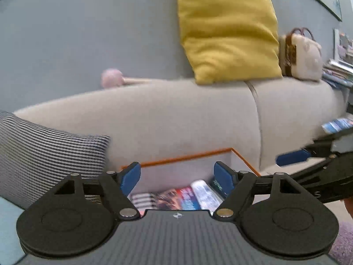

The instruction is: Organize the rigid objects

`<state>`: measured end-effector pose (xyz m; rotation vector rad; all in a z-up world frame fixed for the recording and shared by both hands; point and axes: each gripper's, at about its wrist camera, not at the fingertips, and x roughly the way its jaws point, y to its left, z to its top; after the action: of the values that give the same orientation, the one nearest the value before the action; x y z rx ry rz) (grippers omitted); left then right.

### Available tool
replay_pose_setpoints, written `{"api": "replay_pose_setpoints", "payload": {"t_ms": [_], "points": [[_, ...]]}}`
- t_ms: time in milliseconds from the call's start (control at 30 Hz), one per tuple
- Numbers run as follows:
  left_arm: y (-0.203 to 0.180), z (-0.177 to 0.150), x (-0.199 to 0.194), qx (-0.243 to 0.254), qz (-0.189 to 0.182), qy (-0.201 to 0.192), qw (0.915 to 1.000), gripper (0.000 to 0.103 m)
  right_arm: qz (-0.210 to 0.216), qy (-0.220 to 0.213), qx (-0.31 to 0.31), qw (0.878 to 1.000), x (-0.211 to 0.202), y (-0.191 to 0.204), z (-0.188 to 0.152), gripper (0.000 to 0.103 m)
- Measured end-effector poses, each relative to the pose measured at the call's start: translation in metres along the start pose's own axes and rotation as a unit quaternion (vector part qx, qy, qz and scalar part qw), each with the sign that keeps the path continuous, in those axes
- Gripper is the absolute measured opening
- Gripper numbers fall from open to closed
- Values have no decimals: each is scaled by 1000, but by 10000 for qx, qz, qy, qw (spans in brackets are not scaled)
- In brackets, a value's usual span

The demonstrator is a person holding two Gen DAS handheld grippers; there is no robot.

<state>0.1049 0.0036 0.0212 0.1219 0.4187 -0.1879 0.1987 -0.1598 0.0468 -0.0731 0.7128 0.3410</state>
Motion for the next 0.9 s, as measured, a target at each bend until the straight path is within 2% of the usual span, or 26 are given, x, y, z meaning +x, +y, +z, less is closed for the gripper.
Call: {"api": "replay_pose_setpoints", "payload": {"t_ms": [67, 200, 367, 533, 633, 733, 900], "points": [[2, -3, -12, -23, 202, -128, 9997, 96, -27, -181, 235, 9996, -10, 4, -6, 66], [4, -10, -28, -170, 597, -205, 9979, 96, -107, -499, 508, 9974, -28, 16, -19, 71], [13, -23, -43, -577, 766, -251, 9951, 96, -303, -876, 526, 9943, -47, 32, -34, 82], [15, -41, -50, -663, 982, -182, 9928, 96, -397, -1031, 637, 9918, -54, 42, -49, 91], [17, -52, -53, -710, 977, -143, 9926, 96, -514, -977, 686, 9915, -52, 45, -57, 92], [17, -63, -55, -850, 973, -88, 9916, 96, -570, -713, 853, 9922, -45, 44, -68, 92], [8, -81, -50, -864, 852, 273, 9922, 96, -653, -371, 984, 9923, -36, 43, -85, 92]]}}
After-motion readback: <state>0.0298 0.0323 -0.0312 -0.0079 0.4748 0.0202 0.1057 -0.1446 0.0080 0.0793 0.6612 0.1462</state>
